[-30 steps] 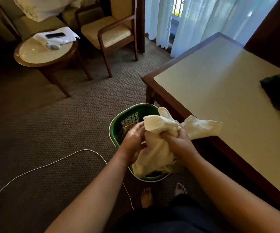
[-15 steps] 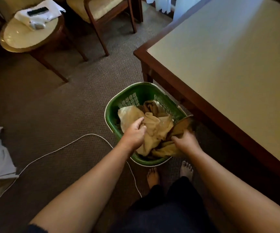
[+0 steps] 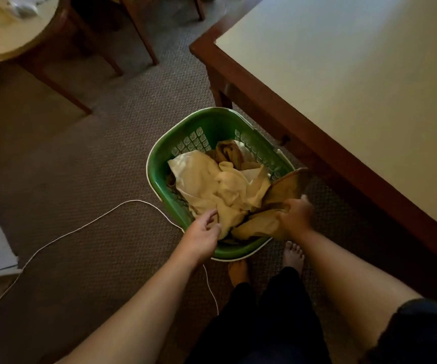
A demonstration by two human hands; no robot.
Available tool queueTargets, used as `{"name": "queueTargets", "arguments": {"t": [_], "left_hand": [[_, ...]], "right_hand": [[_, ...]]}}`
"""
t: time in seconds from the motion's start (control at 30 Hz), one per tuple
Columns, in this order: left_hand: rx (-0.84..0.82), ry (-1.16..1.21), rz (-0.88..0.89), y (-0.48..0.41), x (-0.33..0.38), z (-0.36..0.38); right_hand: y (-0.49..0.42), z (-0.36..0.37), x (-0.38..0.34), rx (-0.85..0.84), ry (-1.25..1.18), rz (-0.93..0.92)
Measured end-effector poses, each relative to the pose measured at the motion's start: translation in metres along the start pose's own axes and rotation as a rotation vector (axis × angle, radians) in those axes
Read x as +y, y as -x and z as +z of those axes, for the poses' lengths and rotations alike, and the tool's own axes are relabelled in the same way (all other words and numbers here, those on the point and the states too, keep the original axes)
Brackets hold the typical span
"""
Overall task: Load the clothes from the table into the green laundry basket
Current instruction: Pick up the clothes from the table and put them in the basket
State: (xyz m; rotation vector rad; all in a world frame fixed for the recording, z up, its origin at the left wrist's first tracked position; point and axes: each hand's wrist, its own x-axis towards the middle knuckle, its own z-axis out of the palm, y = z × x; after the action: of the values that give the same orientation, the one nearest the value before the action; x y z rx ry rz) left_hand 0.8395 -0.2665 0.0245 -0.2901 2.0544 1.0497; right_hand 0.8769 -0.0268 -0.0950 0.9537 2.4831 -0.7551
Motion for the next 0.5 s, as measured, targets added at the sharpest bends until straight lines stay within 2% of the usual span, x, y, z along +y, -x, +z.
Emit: {"name": "queueTargets", "arguments": {"t": [0.17, 0.27, 0.4, 0.5], "left_hand": [[0.019, 0.054, -0.021, -0.001, -0.002, 0.000], [0.047, 0.096, -0.033, -0.005, -0.002, 0.001], [0.082, 0.152, -0.052, -0.012, -0.001, 0.000], [0.110, 0.207, -0.072, -0.020, 0.001, -0.004]], "right_hand": [[0.013, -0.007, -0.003, 0.103, 0.256, -0.076], [0.022, -0.010, -0.013, 0.079, 0.386, -0.225], [0.036, -0.007, -0.049, -0.081, 0.125, -0.453], [0.044, -0.008, -0.083, -0.086, -0.092, -0.676]]}}
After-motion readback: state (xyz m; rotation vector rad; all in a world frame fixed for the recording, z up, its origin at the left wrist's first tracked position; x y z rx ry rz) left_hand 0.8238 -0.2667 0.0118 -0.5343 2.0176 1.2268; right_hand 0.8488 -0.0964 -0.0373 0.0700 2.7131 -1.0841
